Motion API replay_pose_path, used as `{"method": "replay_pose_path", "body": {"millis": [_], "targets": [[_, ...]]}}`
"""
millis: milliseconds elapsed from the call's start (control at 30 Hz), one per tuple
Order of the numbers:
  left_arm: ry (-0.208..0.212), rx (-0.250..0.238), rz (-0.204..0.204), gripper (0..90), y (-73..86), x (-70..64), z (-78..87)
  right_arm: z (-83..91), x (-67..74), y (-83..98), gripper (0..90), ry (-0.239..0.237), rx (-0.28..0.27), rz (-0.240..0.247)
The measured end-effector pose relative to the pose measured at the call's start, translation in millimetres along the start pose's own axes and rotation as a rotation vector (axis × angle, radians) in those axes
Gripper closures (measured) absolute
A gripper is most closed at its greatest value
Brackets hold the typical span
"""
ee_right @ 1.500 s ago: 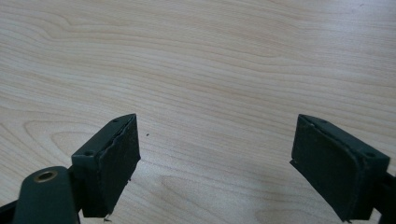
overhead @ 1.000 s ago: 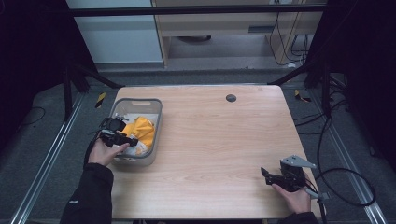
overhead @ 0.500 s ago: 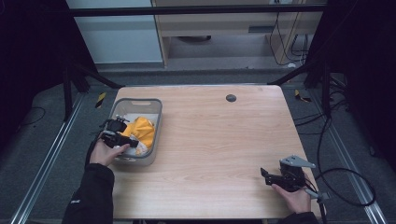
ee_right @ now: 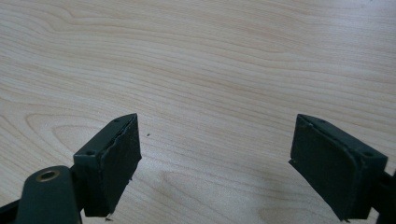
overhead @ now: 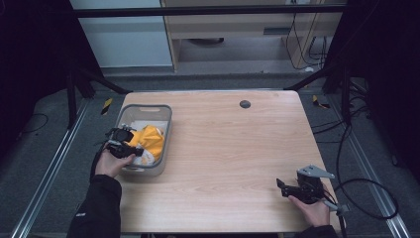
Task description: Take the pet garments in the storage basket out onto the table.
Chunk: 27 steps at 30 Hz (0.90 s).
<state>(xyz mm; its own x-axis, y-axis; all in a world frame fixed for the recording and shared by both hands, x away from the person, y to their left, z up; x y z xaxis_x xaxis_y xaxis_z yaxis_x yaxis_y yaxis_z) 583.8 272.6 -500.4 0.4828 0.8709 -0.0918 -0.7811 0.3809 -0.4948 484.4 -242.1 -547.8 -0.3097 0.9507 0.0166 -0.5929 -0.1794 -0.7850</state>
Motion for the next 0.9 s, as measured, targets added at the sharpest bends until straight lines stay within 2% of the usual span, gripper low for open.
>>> {"method": "replay_pose_path", "body": {"millis": [133, 433, 667, 900], "targets": [[0.0, -0.006, 0.007, 80.5, 0.1, 0.5, 3.7, -0.1, -0.2, 0.2, 16.1, 0.002, 0.0, 0.002], [-0.011, -0.034, -0.005, 80.9, -3.0, 0.9, 19.5, -0.8, 0.5, 0.7, 16.3, 0.004, 0.004, 0.007], [-0.003, -0.091, 0.01, 81.4, -8.2, 3.0, 35.5, 0.1, 1.4, 0.2, 16.3, 0.003, -0.004, 0.014], [-0.009, -0.121, -0.005, 81.6, -14.2, -0.2, 53.5, -0.7, 1.4, 0.0, 16.4, 0.004, -0.006, 0.021]]}}
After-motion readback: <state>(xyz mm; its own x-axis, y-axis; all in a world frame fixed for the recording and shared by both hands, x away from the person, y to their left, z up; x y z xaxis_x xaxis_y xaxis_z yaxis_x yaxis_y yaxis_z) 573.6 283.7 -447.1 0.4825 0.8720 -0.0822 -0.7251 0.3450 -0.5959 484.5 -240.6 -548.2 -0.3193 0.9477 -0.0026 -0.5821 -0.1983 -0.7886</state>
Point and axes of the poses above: each handheld gripper's, and its own axes: z roughly backward along the jaws, y roughly out of its underside, x roughly to its left, the point moved 9 cm from there along -z, roughly forward along the jaws, and after that the axes turned 3 degrees about y, right-handed, at the moved point
